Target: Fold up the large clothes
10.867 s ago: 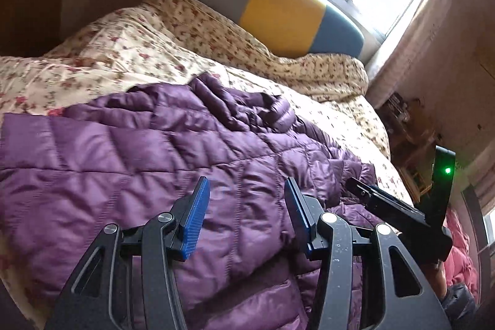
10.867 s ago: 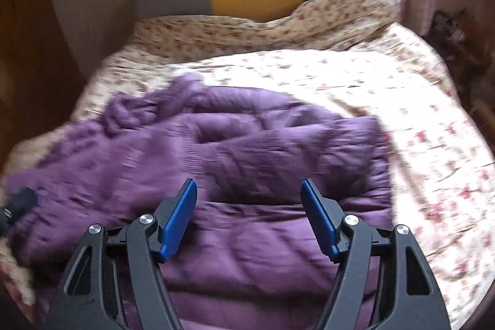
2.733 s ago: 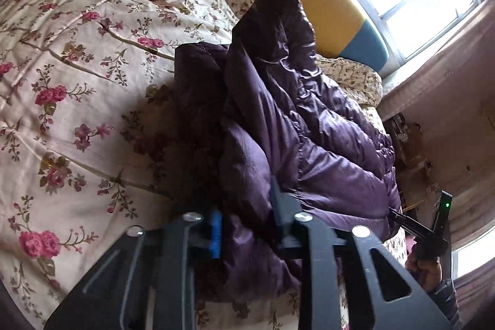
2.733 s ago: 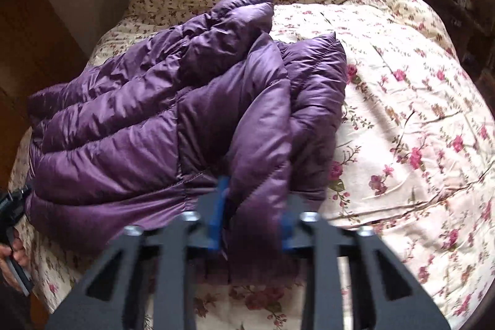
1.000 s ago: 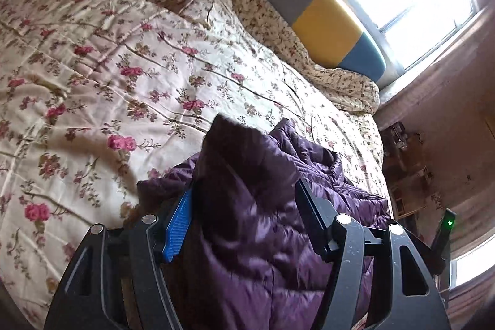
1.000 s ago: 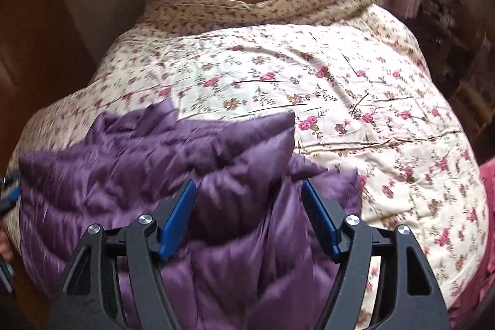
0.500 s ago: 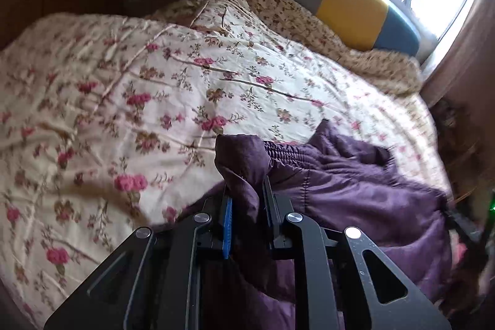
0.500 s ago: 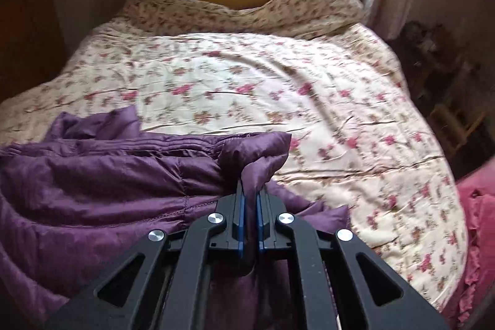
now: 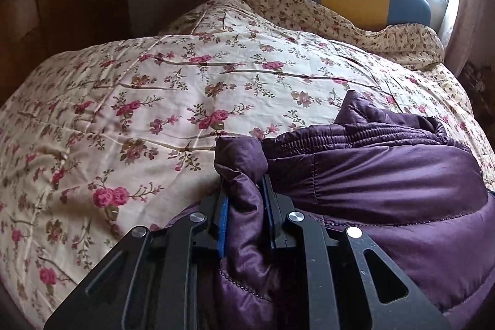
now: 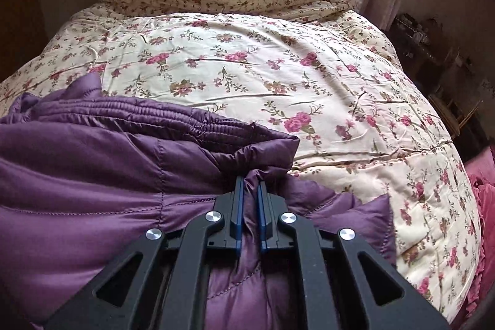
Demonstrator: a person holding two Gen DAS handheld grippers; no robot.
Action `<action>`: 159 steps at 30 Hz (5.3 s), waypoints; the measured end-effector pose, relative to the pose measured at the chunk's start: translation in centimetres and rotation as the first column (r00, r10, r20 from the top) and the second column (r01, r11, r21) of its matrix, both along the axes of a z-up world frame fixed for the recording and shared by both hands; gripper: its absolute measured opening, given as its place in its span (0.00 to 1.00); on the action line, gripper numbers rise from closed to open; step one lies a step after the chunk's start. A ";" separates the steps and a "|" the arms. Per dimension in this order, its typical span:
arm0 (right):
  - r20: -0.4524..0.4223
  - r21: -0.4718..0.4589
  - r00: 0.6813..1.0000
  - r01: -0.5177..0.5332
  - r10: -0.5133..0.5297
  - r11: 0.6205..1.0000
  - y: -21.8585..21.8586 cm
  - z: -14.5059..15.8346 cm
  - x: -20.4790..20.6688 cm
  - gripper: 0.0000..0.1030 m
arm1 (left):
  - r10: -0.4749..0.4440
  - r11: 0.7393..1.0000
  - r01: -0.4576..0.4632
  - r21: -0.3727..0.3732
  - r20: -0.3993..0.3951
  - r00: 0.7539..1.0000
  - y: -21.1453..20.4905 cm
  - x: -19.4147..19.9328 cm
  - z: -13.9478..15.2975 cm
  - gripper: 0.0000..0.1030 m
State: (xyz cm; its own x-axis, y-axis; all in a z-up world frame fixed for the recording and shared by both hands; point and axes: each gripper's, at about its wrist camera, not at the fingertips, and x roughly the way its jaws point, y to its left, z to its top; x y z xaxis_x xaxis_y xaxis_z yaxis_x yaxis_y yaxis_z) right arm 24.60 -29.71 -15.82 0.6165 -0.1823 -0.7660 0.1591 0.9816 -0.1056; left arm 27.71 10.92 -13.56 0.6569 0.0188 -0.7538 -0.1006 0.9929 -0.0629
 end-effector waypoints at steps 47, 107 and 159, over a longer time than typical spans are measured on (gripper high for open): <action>0.179 0.120 0.971 -0.180 0.157 0.976 10.0 7.5 -6.4 0.51 | -0.124 0.992 0.122 0.023 0.202 0.972 -5.5 -8.8 6.7 0.49; 0.083 0.161 0.944 -0.330 0.321 0.930 13.5 3.5 -12.9 0.18 | 0.050 0.839 -0.045 -0.542 -0.005 0.999 7.8 -16.2 -1.2 0.67; 0.083 0.093 0.970 -0.235 0.228 0.967 5.8 6.1 -15.4 0.38 | -0.444 0.604 0.506 -0.616 0.267 0.855 -12.5 -9.6 9.8 0.32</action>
